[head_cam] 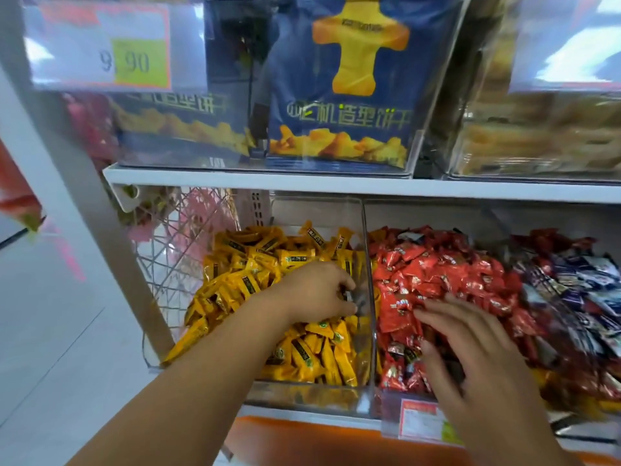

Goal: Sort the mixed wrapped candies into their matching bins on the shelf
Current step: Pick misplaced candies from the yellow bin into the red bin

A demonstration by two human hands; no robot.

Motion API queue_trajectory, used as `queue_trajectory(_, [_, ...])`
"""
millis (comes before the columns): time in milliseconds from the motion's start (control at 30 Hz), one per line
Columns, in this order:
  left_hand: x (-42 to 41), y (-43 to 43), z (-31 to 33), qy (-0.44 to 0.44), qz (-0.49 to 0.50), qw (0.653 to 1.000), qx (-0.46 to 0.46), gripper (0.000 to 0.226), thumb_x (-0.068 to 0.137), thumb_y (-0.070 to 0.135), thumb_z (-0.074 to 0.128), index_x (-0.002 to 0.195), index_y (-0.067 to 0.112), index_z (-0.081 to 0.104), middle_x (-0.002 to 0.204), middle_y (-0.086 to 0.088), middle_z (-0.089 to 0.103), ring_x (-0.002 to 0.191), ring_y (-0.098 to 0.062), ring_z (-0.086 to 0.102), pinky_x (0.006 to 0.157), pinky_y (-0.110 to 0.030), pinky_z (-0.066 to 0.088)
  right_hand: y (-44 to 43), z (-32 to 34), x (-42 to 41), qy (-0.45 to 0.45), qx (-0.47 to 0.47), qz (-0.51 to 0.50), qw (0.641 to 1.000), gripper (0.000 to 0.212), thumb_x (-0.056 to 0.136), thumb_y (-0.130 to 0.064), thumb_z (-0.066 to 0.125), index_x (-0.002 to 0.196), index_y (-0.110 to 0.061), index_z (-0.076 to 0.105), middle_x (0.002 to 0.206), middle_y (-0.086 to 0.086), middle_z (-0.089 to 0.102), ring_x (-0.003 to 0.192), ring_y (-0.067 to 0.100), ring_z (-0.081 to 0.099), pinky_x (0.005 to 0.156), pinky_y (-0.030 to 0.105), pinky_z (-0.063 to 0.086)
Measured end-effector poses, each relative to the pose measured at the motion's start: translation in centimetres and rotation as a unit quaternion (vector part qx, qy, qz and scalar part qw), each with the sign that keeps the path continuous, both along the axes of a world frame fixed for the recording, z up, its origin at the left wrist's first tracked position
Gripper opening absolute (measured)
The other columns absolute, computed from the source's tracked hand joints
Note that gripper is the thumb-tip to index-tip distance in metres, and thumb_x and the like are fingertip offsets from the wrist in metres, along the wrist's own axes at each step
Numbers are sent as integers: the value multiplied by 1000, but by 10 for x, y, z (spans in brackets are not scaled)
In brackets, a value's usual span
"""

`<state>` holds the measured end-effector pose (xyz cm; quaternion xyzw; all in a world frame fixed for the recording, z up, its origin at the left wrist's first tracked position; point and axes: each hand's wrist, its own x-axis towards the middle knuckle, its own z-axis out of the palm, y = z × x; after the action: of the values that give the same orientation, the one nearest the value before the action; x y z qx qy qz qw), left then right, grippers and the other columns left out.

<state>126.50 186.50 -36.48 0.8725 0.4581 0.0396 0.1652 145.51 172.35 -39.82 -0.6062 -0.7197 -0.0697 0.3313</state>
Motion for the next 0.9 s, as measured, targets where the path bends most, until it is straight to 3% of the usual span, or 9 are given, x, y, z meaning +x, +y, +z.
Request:
queue_trajectory(100, [0, 14, -6, 44, -10, 998, -52, 71, 83, 37, 70, 145, 21, 41, 145, 2, 43, 125, -18, 46, 96, -22, 38, -2, -1, 3, -12, 6, 3, 1000, 39, 89, -37, 43, 117, -22, 65, 121, -8, 61, 122, 12, 44, 106, 25, 26])
queue_trajectory(200, [3, 22, -9, 93, -34, 994, -45, 71, 79, 37, 71, 143, 24, 44, 152, 9, 29, 135, -17, 32, 110, -29, 33, -3, -4, 7, -18, 4, 16, 1000, 40, 94, -41, 38, 119, -24, 64, 123, -8, 60, 124, 14, 46, 106, 32, 32])
queue_trajectory(333, [1, 23, -22, 99, -48, 994, 13, 54, 75, 36, 73, 127, 31, 58, 144, 18, 40, 127, -19, 42, 101, -36, 43, -3, -7, 7, -29, 9, 19, 999, 38, 92, -37, 41, 118, -22, 66, 122, -7, 62, 122, 16, 50, 104, 35, 36])
queue_trajectory(433, [0, 18, -25, 98, -40, 993, 60, 48, 78, 29, 68, 125, 34, 59, 137, 16, 51, 118, -20, 45, 90, -32, 46, -3, -6, 6, -32, 27, 23, 999, 37, 92, -34, 44, 115, -20, 68, 120, -5, 63, 120, 16, 52, 104, 34, 38])
queue_trajectory(533, [-3, 14, -21, 79, -42, 994, 61, 40, 80, 30, 68, 119, 35, 60, 126, 11, 60, 117, -18, 46, 89, -35, 47, -4, -6, 5, -31, 34, 23, 999, 37, 92, -34, 43, 114, -19, 69, 119, -6, 64, 120, 15, 52, 104, 33, 38])
queue_trajectory(767, [0, 9, -17, 104, -28, 993, 50, 43, 80, 36, 72, 121, 37, 60, 130, 11, 56, 121, -17, 47, 84, -33, 44, -4, -8, 4, -30, 23, 11, 999, 38, 91, -35, 42, 118, -20, 65, 121, -5, 62, 119, 16, 52, 101, 38, 38])
queue_trajectory(900, [5, 11, -18, 103, -33, 992, 62, 37, 82, 33, 71, 118, 36, 63, 125, 9, 58, 120, -18, 49, 83, -33, 44, -4, -8, 3, -34, 29, 4, 999, 41, 96, -41, 35, 117, -22, 64, 121, -7, 61, 117, 16, 52, 98, 42, 46])
